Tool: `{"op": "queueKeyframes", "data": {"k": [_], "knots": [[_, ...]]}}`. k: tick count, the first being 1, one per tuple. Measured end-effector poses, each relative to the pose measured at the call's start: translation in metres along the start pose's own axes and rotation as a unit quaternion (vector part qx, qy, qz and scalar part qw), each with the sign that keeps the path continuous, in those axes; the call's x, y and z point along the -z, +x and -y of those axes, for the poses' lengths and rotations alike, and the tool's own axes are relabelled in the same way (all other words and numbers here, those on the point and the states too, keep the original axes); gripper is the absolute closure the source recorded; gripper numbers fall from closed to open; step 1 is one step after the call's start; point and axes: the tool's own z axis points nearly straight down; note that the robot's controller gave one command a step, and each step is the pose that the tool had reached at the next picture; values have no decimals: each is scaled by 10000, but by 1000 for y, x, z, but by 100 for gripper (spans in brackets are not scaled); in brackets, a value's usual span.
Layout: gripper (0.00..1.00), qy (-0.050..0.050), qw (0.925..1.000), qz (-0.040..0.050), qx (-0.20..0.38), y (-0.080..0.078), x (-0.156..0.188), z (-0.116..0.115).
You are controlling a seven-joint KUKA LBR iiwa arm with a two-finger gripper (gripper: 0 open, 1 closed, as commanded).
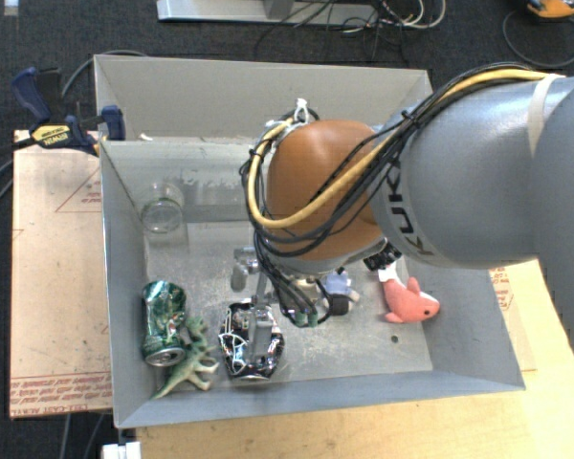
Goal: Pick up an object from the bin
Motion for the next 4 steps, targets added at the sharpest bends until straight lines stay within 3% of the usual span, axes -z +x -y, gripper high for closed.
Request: {"op": "queueKeyframes", "data": {"k": [1,2,3,4], "knots": [[0,-7,10000,36,-26,-2,5,1],[0,-10,9494,44,3140,0,-116,44],[0,-7,9907,127,1354,9,-116,45],[0,-9,9451,64,3266,0,-118,97]]}}
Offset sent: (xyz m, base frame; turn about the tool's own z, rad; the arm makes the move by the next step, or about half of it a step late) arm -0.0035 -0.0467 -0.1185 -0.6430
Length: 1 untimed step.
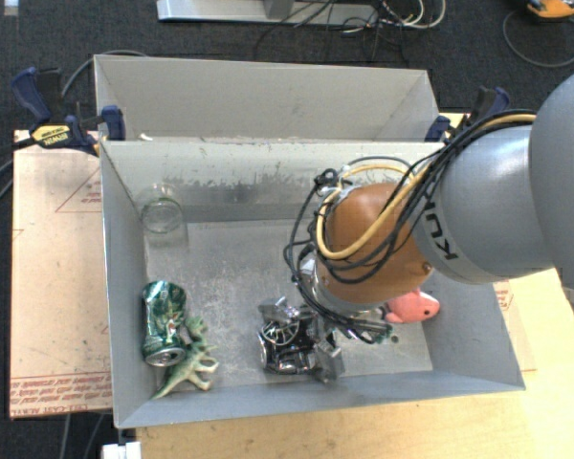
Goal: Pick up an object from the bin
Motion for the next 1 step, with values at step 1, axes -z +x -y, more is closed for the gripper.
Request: {"op": "queueKeyframes", "data": {"k": [1], "knots": [[0,43,9846,82,-1748,-12,0,-19]]}}
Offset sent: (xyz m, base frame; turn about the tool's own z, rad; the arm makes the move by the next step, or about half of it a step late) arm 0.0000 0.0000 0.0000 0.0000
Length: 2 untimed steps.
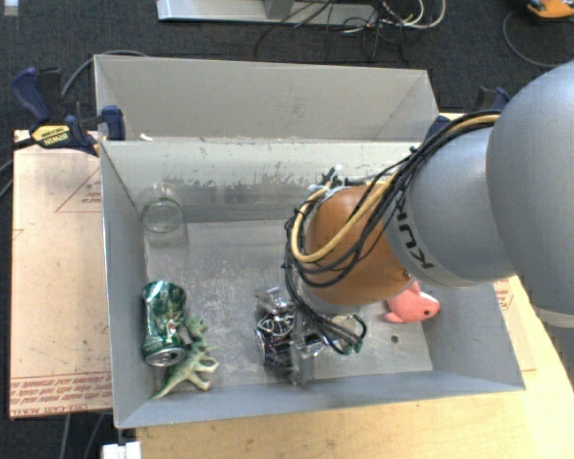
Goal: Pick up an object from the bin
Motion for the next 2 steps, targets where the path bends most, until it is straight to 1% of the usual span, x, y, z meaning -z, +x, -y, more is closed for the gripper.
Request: {"op": "queueKeyframes", "data": {"k": [1,2], "knots": [[100,-46,9849,-69,1729,4,0,22],[100,-47,9849,-69,1730,4,0,22]]}}
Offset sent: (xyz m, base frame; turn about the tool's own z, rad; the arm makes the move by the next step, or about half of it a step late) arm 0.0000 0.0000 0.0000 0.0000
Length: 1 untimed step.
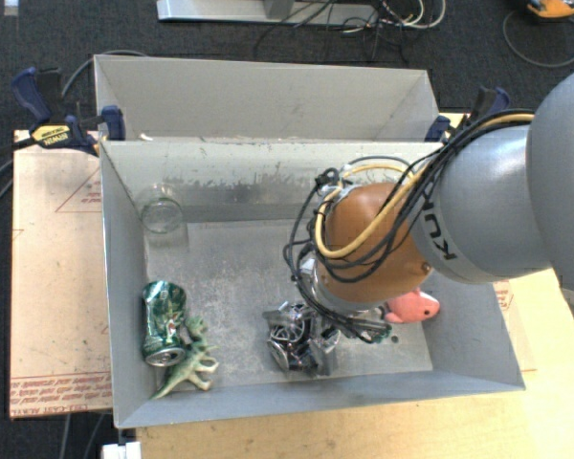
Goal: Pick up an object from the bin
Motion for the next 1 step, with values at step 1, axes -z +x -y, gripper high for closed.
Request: {"op": "queueKeyframes", "data": {"k": [1], "knots": [[100,-19,10000,-27,-2,1,10,-1]]}}
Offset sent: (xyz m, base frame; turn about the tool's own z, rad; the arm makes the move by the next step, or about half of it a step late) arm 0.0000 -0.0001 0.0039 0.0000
